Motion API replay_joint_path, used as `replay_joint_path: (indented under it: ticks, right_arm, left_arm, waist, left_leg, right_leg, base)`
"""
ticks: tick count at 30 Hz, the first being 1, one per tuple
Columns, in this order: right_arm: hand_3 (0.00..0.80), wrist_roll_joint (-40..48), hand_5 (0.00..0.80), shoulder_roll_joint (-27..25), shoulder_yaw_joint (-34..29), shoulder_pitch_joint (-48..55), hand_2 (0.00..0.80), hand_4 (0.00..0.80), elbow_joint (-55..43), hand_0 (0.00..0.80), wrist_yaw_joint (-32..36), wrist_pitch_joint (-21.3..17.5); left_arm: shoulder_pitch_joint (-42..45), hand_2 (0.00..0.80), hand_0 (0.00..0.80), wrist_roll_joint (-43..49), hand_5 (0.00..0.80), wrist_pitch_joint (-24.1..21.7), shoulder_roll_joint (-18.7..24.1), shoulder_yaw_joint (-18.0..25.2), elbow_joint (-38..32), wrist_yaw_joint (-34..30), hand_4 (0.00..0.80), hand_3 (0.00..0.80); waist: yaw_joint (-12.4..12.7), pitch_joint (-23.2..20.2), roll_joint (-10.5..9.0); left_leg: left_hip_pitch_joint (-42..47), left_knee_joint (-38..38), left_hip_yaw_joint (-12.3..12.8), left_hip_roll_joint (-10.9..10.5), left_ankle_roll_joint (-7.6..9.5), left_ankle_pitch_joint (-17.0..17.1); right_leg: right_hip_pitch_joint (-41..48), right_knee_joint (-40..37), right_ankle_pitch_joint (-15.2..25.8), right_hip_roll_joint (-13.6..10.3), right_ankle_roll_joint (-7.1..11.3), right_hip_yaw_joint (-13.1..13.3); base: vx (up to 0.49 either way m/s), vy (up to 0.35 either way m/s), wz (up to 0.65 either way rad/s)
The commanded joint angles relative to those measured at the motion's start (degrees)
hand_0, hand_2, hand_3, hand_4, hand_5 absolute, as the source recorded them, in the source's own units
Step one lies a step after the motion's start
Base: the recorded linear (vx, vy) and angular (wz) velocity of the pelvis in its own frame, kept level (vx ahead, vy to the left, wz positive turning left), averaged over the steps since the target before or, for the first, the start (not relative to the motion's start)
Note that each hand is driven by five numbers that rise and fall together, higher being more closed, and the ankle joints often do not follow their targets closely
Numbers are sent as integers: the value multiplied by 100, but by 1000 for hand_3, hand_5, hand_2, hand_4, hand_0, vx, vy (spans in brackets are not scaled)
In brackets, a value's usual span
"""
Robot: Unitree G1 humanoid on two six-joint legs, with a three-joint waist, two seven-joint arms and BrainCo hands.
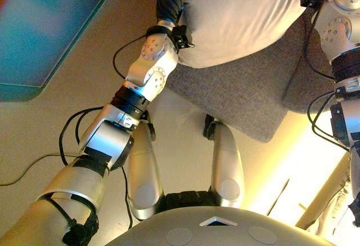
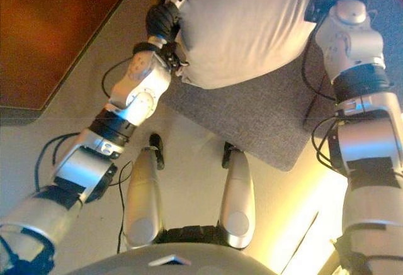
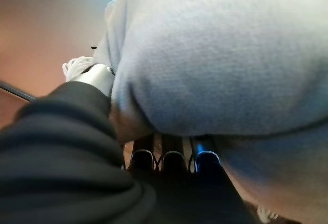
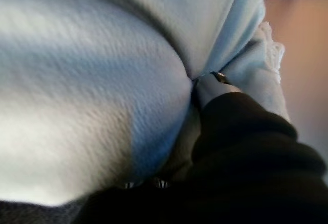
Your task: Pick up the cushion and take it to the sofa
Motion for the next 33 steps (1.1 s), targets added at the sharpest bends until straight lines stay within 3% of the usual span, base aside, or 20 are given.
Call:
replay_joint_path:
  ticks: [1,7,21,28,33]
  right_arm:
    - [0,-74,0,230,82,-600,0,0,251,0,-83,-153]
    - [0,-92,0,280,4,-673,0,0,583,0,-197,-314]
    - [0,204,0,197,-513,-317,0,0,424,0,-252,-605]
    - [0,574,0,-118,-887,-85,0,0,378,0,-399,-1129]
    - [0,885,0,-488,-1067,130,0,0,221,0,-442,-1218]
  left_arm:
    - [-255,0,0,230,0,62,-264,-358,111,-122,0,0]
    - [-369,0,0,198,0,-38,-212,-334,138,-18,0,0]
    - [-168,0,0,382,0,-191,107,73,-163,-79,0,0]
    - [299,0,0,462,0,-448,489,271,-291,-372,0,0]
    - [777,0,0,483,0,-660,811,348,-380,-571,0,0]
  waist:
    - [159,46,231]
    - [173,124,316]
    - [207,-5,295]
    - [257,-257,237]
    - [274,-475,221]
  left_leg:
    - [-193,-554,-367,451,-399,468]
    - [-329,-549,-393,425,-404,544]
    - [-39,-840,-323,436,-401,644]
    - [344,-1127,-258,448,-372,670]
    - [598,-1231,-185,467,-355,644]
  right_leg:
    - [-172,144,-15,24,-1,-62]
    - [-307,206,-10,33,-13,-63]
    - [-11,-77,16,64,-56,-178]
    - [394,-419,6,104,-97,-289]
    - [665,-634,5,130,-144,-343]
  base:
    - [-41,-6,0]
    - [-45,-1,3]
    - [0,0,0]
    - [14,3,6]
    - [19,21,3]
